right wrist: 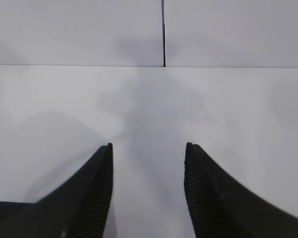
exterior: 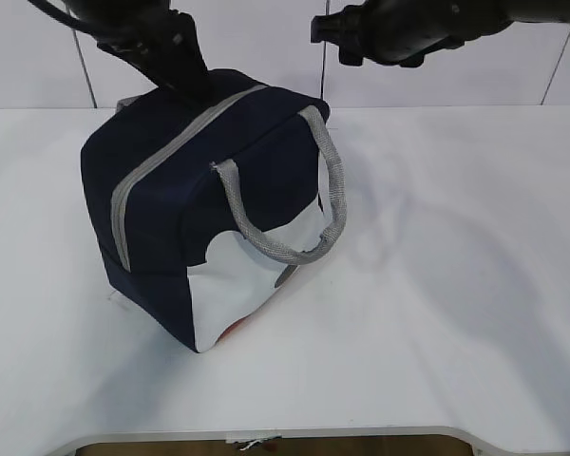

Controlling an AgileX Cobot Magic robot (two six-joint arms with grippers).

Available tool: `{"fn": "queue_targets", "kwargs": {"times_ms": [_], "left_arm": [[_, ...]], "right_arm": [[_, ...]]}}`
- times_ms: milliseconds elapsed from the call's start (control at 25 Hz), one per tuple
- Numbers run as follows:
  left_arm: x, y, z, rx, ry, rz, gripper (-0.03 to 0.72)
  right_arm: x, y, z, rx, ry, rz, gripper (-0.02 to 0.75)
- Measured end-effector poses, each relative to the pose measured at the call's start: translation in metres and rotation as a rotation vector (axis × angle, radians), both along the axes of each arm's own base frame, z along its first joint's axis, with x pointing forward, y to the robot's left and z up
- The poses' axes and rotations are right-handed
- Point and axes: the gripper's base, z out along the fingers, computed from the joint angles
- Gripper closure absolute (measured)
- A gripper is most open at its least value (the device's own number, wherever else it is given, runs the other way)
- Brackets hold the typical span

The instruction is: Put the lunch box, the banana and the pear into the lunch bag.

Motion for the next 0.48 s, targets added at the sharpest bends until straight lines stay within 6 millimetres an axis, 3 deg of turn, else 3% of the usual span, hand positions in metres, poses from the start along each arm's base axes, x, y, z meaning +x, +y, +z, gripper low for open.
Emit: {"fn": "queue_targets", "kwargs": {"times_ms": [480], "left_arm": [[0.0,0.011,0.002,0.086,0.01,0.125,0.169]], "right_arm": [[-0.022,-0.016,0.022,-0.243,0.092,0.024,0.351]]}}
